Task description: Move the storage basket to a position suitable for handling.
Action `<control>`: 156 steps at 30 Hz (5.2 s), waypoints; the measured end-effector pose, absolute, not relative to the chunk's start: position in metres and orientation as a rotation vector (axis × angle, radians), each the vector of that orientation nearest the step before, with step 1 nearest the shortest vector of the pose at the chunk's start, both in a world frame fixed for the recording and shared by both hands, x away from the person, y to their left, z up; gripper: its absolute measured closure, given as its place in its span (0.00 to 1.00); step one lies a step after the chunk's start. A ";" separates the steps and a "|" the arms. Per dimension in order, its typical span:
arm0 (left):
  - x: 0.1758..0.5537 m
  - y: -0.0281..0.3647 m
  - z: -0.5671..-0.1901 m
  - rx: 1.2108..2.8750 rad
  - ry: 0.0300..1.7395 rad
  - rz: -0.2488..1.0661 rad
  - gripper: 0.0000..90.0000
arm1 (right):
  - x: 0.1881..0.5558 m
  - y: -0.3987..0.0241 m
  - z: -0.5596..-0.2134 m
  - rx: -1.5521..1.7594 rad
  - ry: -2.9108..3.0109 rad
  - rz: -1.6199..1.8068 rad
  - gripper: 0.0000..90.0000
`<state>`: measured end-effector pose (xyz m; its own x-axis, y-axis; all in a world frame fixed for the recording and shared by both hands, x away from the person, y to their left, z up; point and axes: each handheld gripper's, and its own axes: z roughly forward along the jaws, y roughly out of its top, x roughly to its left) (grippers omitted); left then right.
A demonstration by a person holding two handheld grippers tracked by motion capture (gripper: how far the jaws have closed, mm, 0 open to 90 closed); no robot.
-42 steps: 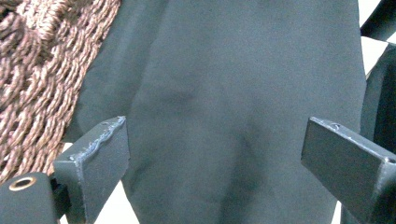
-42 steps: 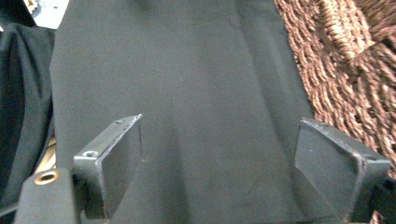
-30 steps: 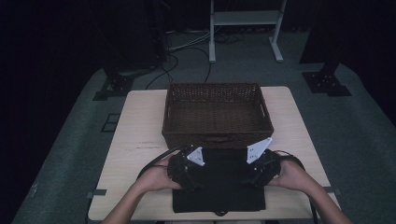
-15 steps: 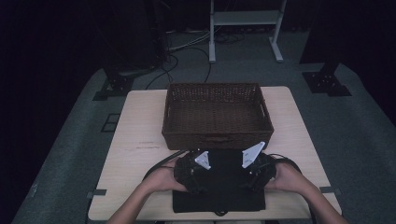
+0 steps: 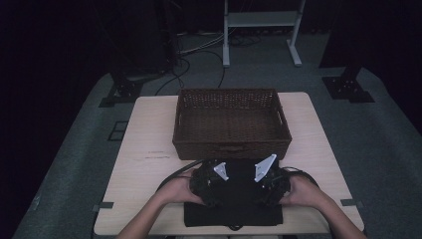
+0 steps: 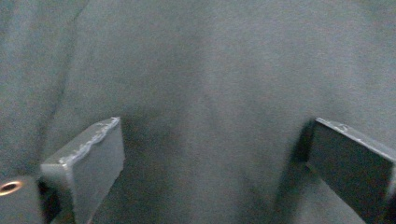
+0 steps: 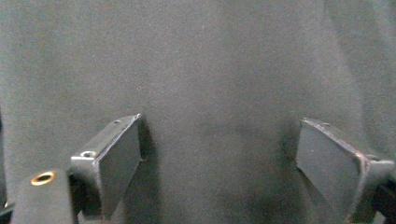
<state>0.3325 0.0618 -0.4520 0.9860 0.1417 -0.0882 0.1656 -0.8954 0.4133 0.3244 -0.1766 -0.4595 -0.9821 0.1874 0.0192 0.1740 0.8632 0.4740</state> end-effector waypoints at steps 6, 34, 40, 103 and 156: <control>0.337 0.059 -0.457 2.713 0.227 -0.091 0.02 | 0.328 -0.175 -0.465 0.349 3.022 0.737 0.07; 0.341 0.052 -0.465 2.731 0.261 -0.166 0.09 | 0.332 -0.168 -0.471 0.449 3.056 0.672 0.03; 0.339 0.048 -0.463 2.749 0.247 -0.168 0.15 | 0.331 -0.165 -0.468 0.451 3.067 0.640 0.08; 0.333 0.047 -0.445 2.726 0.231 -0.224 0.83 | 0.323 -0.167 -0.447 0.391 3.064 0.662 0.76; 0.331 0.049 -0.341 2.693 0.116 -0.001 0.85 | 0.314 -0.180 -0.340 0.300 2.874 0.737 0.77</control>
<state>0.3313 0.0492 -0.3408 0.9965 0.0816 -0.0195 0.0820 -0.8985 0.4312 0.3140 -0.1796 -0.3395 -0.9672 0.2320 -0.1032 0.1537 0.8585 0.4893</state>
